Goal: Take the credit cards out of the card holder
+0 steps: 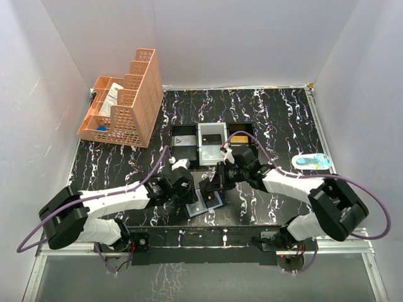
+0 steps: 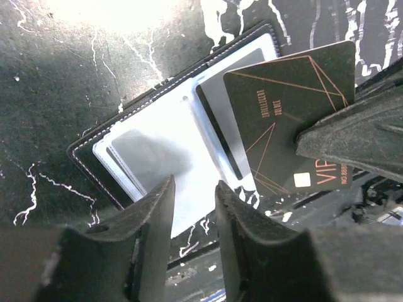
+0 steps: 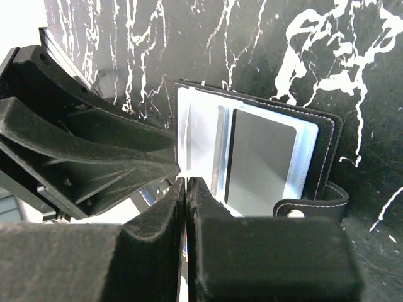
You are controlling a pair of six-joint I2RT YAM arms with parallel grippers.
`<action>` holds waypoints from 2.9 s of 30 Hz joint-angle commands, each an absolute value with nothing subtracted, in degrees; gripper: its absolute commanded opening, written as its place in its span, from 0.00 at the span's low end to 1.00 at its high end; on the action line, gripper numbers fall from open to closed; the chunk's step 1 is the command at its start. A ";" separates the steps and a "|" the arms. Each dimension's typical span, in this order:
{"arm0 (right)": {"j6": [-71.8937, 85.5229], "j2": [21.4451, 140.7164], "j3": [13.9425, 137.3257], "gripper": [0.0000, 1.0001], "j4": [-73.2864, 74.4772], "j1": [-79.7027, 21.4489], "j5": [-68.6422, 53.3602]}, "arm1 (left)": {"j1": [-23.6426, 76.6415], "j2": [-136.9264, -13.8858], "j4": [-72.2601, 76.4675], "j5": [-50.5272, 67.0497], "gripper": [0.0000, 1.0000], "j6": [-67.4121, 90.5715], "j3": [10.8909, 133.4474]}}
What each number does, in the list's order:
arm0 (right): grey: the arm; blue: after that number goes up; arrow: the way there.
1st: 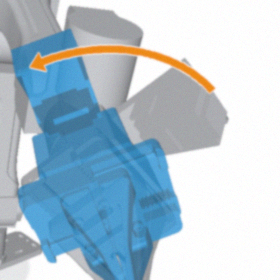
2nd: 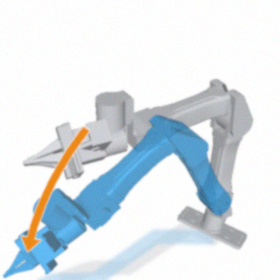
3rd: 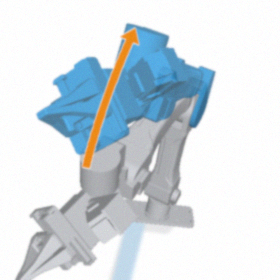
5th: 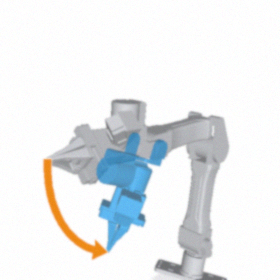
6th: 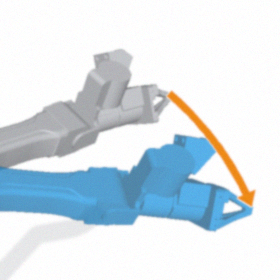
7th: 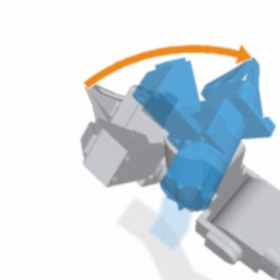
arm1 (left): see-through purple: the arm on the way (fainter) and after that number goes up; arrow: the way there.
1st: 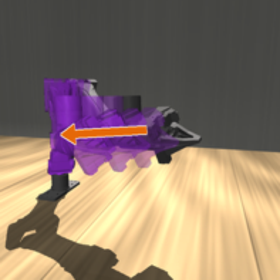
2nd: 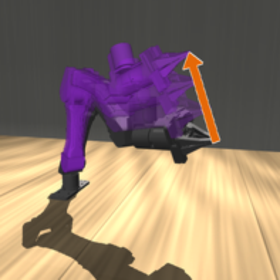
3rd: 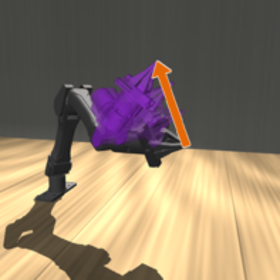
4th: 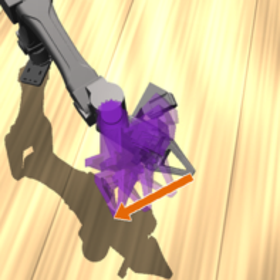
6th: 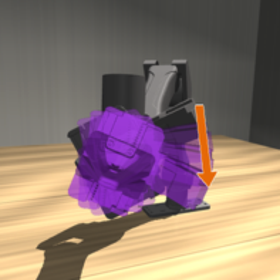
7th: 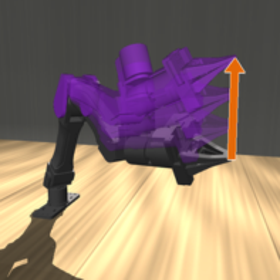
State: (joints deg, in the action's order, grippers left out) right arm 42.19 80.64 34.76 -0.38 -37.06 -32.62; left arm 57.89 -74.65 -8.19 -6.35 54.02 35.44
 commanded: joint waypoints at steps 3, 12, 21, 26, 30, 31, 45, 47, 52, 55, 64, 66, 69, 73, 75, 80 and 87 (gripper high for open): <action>36.49 70.15 37.31 0.00 0.92 -36.86 -24.76 | 58.12 -66.07 -17.37 -11.06 0.52 50.48 38.57; 22.30 52.82 35.31 0.00 -2.95 -36.91 -10.80 | 54.11 -60.76 -30.39 -17.59 0.95 42.02 46.60; -14.40 46.63 32.62 0.00 -9.21 -36.86 -4.07 | 31.04 -60.19 -37.05 -10.92 0.99 31.73 54.16; -23.54 60.39 41.52 0.00 -2.79 -36.91 0.76 | 28.65 -57.26 -38.34 -16.56 0.99 29.48 53.49; -30.44 69.27 46.56 0.00 -1.76 -36.84 0.41 | 28.65 -51.91 -36.19 -17.73 0.99 27.15 49.83; -31.41 70.96 47.51 0.00 -1.96 -36.78 0.15 | 28.65 -50.47 -35.68 -18.03 0.99 26.78 48.87; -45.58 87.82 58.04 0.00 -0.19 -36.60 1.57 | 28.65 -51.75 -36.82 -23.62 0.99 27.15 46.93; -47.30 89.51 59.26 0.00 -0.35 -36.65 0.64 | 28.65 -50.61 -36.32 -23.34 0.99 27.24 46.40; -49.76 92.81 62.05 0.00 -1.93 -35.75 -1.38 | 28.65 -46.15 -35.42 -23.60 0.99 27.41 45.32; -52.73 95.76 64.24 0.00 0.91 -34.90 -2.52 | 28.61 -44.79 -35.12 -23.52 0.99 27.51 45.08; -57.58 102.20 69.29 0.00 3.76 -34.28 -1.00 | 28.65 -46.54 -34.86 -21.22 0.99 26.36 45.36; -57.98 103.43 69.59 0.00 3.42 -34.28 -1.17 | 28.65 -46.94 -34.64 -20.74 0.99 25.89 45.38; -58.54 105.35 70.03 0.00 2.91 -34.27 -2.00 | 28.63 -47.23 -34.83 -21.02 0.99 25.66 45.53; -59.17 108.06 70.57 0.00 0.46 -34.28 -1.12 | 28.65 -46.67 -35.07 -21.59 0.99 25.67 45.63; -59.56 109.00 70.70 0.00 -0.51 -34.28 -0.75 | 28.63 -46.08 -34.90 -21.83 0.99 25.50 45.38; -60.47 110.70 70.75 0.00 -2.37 -34.23 0.98 | 28.65 -46.22 -34.89 -22.32 0.99 25.32 45.37; -61.08 112.68 71.81 0.03 -1.76 -34.27 0.38 | 28.61 -47.57 -35.02 -22.23 0.99 25.06 45.62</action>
State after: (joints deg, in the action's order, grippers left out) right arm -59.75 111.22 68.51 1.06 -34.37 0.34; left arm 28.97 -47.22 -34.79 -21.30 25.96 44.47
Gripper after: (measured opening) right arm 0.013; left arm 0.985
